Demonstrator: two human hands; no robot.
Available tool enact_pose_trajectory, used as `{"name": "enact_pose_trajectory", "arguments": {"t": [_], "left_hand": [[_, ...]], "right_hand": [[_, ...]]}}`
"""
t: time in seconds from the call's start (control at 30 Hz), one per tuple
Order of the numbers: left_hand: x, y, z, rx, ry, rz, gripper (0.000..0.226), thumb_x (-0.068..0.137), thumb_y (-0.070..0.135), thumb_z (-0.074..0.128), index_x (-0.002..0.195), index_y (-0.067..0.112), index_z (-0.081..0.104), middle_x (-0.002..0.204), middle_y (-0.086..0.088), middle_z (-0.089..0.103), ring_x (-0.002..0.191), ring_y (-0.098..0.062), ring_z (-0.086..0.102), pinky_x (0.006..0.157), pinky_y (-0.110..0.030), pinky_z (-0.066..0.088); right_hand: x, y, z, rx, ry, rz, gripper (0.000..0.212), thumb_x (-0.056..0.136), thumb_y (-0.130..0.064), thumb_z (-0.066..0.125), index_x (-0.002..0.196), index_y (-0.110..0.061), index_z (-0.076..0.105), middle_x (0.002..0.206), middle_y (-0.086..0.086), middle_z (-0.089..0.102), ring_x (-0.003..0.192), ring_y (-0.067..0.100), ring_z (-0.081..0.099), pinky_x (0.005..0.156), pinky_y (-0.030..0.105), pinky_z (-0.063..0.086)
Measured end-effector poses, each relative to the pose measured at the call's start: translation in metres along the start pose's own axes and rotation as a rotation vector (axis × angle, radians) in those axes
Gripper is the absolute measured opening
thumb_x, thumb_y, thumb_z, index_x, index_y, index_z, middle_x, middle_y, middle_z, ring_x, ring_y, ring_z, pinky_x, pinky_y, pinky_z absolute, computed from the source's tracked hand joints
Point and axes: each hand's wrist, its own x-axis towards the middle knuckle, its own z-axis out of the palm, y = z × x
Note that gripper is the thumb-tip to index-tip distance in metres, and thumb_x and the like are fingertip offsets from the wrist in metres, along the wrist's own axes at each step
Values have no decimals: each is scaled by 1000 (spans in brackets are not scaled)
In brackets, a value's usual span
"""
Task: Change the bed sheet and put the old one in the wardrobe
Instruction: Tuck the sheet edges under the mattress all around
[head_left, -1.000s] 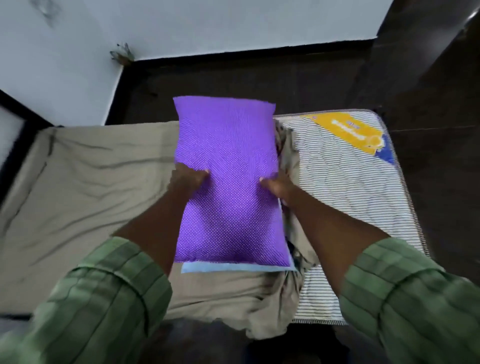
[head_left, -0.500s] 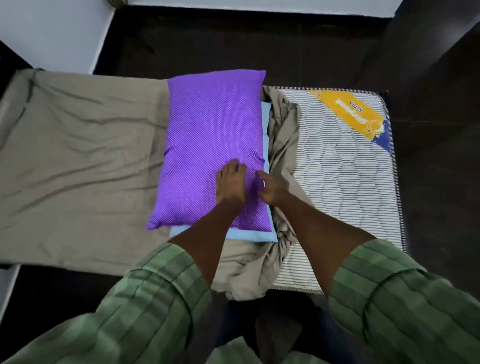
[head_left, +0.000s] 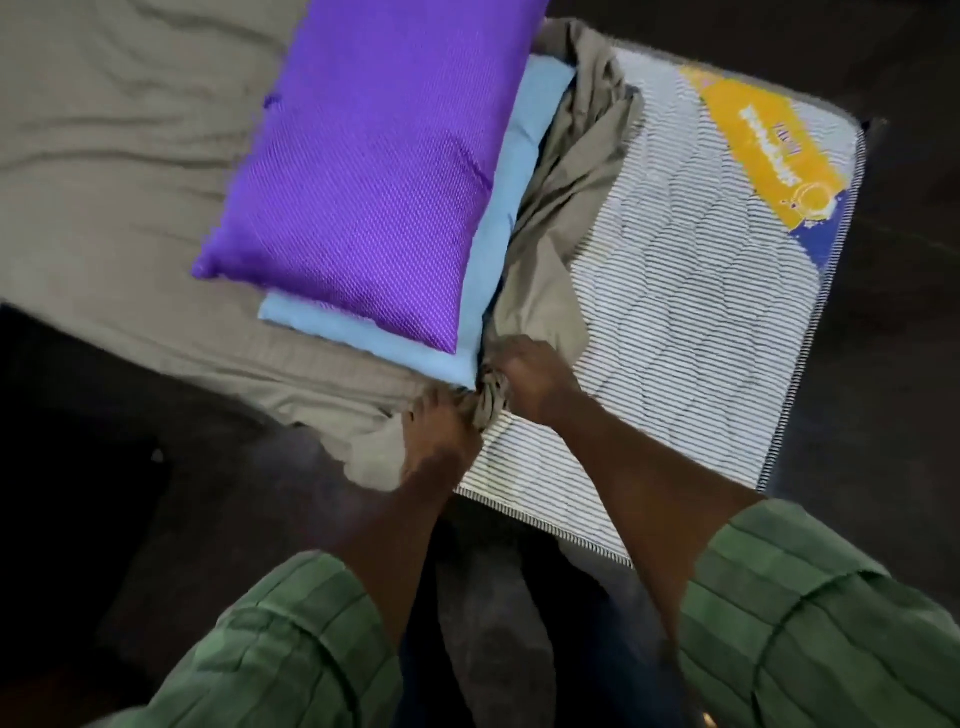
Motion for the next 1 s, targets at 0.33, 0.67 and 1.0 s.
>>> {"name": "enact_pose_trajectory", "arguments": {"t": [0.33, 0.67, 1.0], "left_hand": [[-43, 49, 88, 55, -170, -78, 43, 84, 30, 57, 125, 18, 55, 117, -12, 66, 114, -35, 56, 101, -47, 33], [-123, 92, 122, 157, 162, 279, 31, 76, 27, 58, 104, 16, 65, 121, -11, 59, 114, -34, 53, 95, -45, 39], [-171, 163, 153, -336, 269, -345, 22, 86, 15, 53, 108, 17, 52, 94, -14, 72, 90, -37, 68, 85, -44, 49]], "right_hand": [[-49, 51, 86, -501, 23, -137, 53, 65, -28, 66, 117, -20, 74, 81, 17, 74, 74, 40, 70, 82, 41, 56], [-181, 80, 92, -495, 62, 93, 71, 74, -42, 67, 138, -15, 52, 139, 18, 50, 129, 37, 43, 109, 60, 29], [-208, 133, 90, -544, -39, -139, 68, 75, -32, 73, 137, -15, 51, 147, 7, 49, 132, 28, 45, 111, 54, 35]]}}
